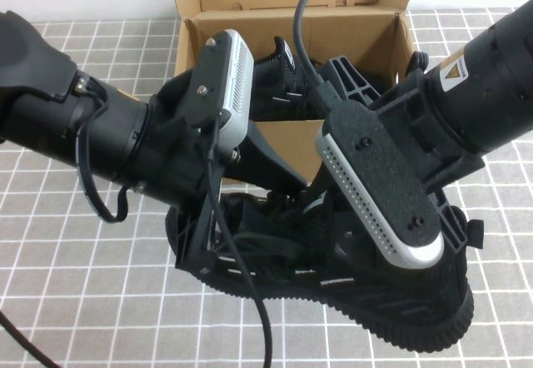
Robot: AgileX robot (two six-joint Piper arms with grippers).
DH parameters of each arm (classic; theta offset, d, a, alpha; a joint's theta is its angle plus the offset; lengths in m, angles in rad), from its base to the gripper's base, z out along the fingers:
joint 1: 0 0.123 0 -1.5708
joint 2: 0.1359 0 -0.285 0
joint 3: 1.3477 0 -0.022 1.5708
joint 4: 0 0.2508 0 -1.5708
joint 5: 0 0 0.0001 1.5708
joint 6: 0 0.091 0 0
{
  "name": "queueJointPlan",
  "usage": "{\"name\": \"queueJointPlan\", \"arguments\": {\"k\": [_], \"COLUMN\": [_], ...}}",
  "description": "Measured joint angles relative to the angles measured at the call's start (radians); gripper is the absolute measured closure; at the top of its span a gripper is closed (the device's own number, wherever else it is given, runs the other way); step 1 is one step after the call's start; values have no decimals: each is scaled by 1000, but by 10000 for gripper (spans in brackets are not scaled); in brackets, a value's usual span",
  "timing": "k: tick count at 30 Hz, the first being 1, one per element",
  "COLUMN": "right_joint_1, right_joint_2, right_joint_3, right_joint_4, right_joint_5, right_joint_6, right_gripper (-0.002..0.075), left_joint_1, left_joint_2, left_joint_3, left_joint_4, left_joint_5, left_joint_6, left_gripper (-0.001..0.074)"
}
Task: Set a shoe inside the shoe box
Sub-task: Hand over the shoe, then adjust the shoe
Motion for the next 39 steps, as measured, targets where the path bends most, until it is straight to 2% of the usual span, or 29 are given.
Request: {"name": "queueJointPlan", "arguments": {"k": [2,6,10,25,39], "right_joint_1": [0,0,0,0,0], "right_joint_2": [0,0,0,1,2], "right_joint_3": [0,0,0,0,0], "right_joint_4": [1,4,4,4,2], "right_joint_5": [0,1,1,8,23], "right_joint_6": [0,0,3,2,2], "right_gripper": [732,732,732,732,732], "left_joint_1": [0,0,0,0,0], "left_joint_2": [0,2,2,47,73], "left_joint_3": [0,0,0,0,0], "left_joint_4": [0,0,0,20,-81], "left_joint_5": [-6,-18,-22,-32,17], "left_joint_6": [-5,-43,-49,-34,61], "left_gripper": [256,139,87,74,74]}}
